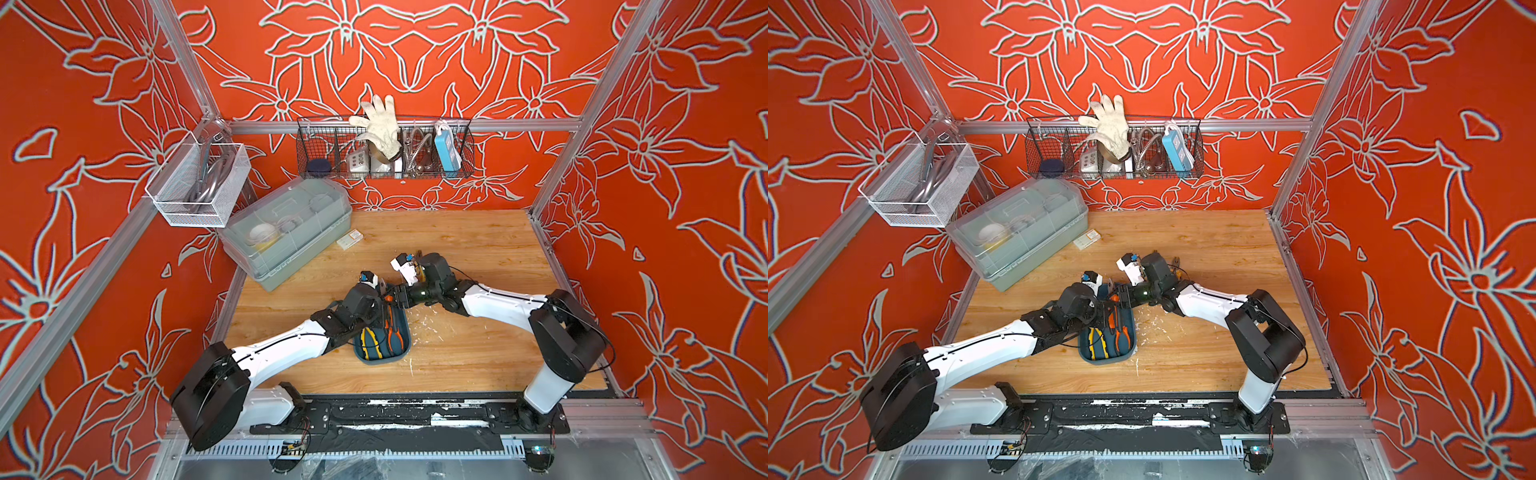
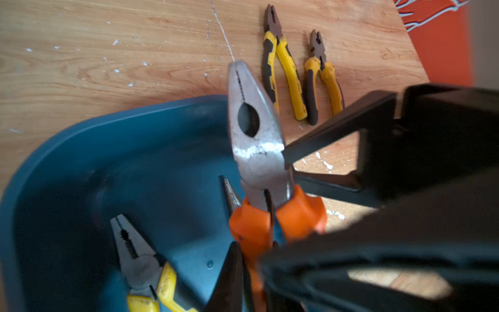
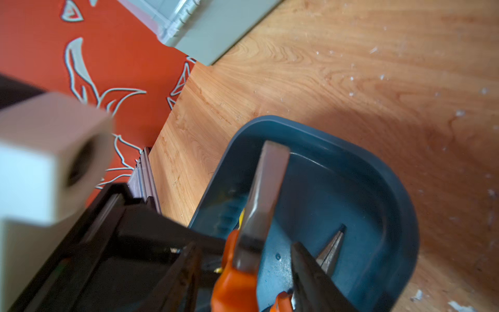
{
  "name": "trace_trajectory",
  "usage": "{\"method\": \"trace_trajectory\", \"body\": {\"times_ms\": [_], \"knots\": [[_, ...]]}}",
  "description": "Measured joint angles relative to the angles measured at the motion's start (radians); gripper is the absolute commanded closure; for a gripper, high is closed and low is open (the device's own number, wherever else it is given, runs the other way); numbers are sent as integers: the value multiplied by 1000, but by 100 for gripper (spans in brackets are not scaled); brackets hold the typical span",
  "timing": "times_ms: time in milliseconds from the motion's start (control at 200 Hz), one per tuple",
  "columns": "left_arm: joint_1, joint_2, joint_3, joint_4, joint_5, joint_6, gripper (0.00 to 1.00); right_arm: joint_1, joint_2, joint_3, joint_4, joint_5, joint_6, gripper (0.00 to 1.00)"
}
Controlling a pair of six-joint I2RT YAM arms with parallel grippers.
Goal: Take the pliers out of the storage box
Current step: Place the pliers at the center of the board.
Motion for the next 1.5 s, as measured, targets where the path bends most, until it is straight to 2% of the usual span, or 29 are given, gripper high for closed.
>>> {"method": "trace_trajectory", "body": {"times_ms": [125,235,430,530,575,751,861,1016,1101,1171,1246,1501], "knots": [[0,3,-2,0,13,1,100,2,17,8,-3,-9,5,80],[0,4,-2,-3,12,0,93,11,17,11,0,-10,8,100],[0,-7,-6,-3,-5,-8,56,10,11,8,-8,0,4,100],[-5,-43,-14,-3,-30,-13,40,1,-20,-14,-27,31,-7,100],[-6,-58,-20,-1,-45,-12,36,-2,-51,-29,-40,52,-13,100],[-5,-85,-23,23,-105,-37,35,-10,-206,-99,-86,192,-42,100],[-5,-77,-22,24,-109,-39,35,-48,-294,-135,-134,396,-67,100],[-5,-40,-16,23,-98,-43,37,-174,-365,-190,-215,740,-69,100],[-5,-24,-10,23,-86,-45,38,-265,-362,-204,-263,840,-49,100],[-5,-17,-6,23,-80,-46,39,-334,-344,-206,-293,862,-30,100],[-5,-16,-3,23,-75,-46,39,-385,-304,-203,-305,833,-17,100],[-5,-16,-3,23,-70,-46,40,-411,-179,-156,-309,635,-42,100]]}}
